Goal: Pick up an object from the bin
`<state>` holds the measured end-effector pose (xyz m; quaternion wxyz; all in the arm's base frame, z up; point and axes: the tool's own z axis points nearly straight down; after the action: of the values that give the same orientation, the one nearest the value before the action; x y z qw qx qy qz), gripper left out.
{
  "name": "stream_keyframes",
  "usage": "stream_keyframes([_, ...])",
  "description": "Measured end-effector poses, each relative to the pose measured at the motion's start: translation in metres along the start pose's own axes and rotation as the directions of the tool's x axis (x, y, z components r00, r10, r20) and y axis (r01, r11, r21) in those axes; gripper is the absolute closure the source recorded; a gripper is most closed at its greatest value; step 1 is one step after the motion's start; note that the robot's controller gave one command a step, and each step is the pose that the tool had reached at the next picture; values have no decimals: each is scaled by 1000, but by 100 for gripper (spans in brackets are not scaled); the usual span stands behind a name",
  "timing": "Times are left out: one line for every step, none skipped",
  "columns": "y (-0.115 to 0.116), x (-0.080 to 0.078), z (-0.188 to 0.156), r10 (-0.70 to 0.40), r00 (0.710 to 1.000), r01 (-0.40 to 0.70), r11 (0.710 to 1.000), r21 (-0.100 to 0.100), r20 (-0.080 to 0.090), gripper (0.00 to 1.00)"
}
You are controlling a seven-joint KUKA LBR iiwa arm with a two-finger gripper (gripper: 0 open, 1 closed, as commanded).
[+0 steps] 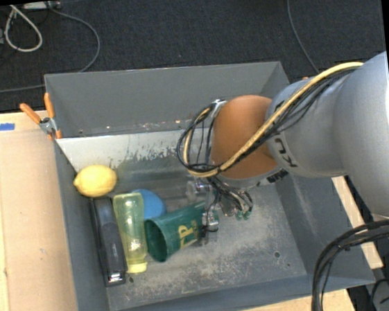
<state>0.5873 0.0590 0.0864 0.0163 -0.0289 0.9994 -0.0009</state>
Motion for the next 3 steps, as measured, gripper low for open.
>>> stream_keyframes([0,0,13,157,988,-157,988,2,-16,0])
stream_keyframes([4,4,17,-48,999,48,999,-1,-13,100])
stream_keyframes([4,4,17,-48,999,48,999,-2,-13,100])
